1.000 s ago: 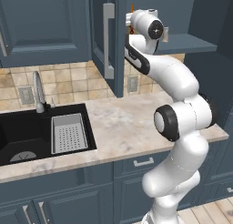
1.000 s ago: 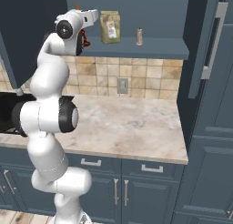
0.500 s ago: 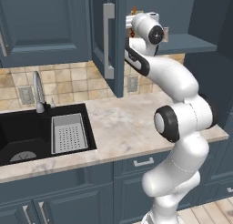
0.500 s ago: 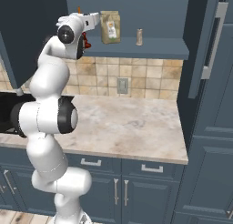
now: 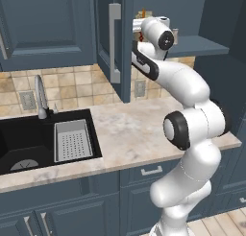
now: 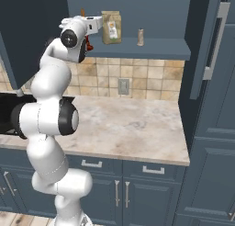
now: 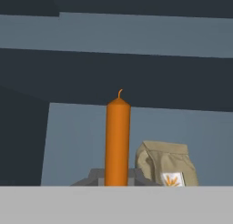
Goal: Pick the candle and candle from the dining table and place them in the open cabinet. Close the cabinet after placing the objects.
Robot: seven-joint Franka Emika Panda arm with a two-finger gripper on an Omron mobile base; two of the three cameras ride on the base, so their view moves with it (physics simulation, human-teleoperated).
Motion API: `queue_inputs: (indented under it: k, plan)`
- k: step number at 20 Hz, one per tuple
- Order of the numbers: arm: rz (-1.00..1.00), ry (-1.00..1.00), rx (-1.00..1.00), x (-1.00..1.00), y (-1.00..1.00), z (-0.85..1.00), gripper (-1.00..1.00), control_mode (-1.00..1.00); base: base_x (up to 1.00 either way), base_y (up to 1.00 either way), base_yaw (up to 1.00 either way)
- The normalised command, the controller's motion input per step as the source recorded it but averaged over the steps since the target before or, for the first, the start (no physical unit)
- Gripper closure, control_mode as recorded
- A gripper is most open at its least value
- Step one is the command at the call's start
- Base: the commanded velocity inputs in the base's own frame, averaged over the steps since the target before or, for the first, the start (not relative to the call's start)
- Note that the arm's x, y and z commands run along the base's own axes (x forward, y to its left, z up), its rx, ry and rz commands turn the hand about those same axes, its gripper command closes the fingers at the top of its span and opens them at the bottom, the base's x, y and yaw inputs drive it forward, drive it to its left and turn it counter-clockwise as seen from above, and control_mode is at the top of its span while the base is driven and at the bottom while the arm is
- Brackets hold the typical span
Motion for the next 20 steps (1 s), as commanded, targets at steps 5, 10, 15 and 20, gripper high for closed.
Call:
queue_inputs:
  k: [5, 10, 15, 20]
  plan:
    - [0.0, 0.0, 0.0, 0.0, 0.0, 0.0, 1.0, -1.0, 0.0, 0.0, 0.0]
    - [0.0, 0.0, 0.0, 0.24, 0.0, 0.0, 1.0, -1.0, 0.0, 0.0, 0.0]
    - [0.0, -0.01, 0.0, 0.35, 0.02, 0.0, 1.0, -1.0, 0.0, 0.0, 0.0]
    - [0.0, -0.01, 0.0, 0.37, 0.02, 0.0, 1.0, -1.0, 0.0, 0.0, 0.0]
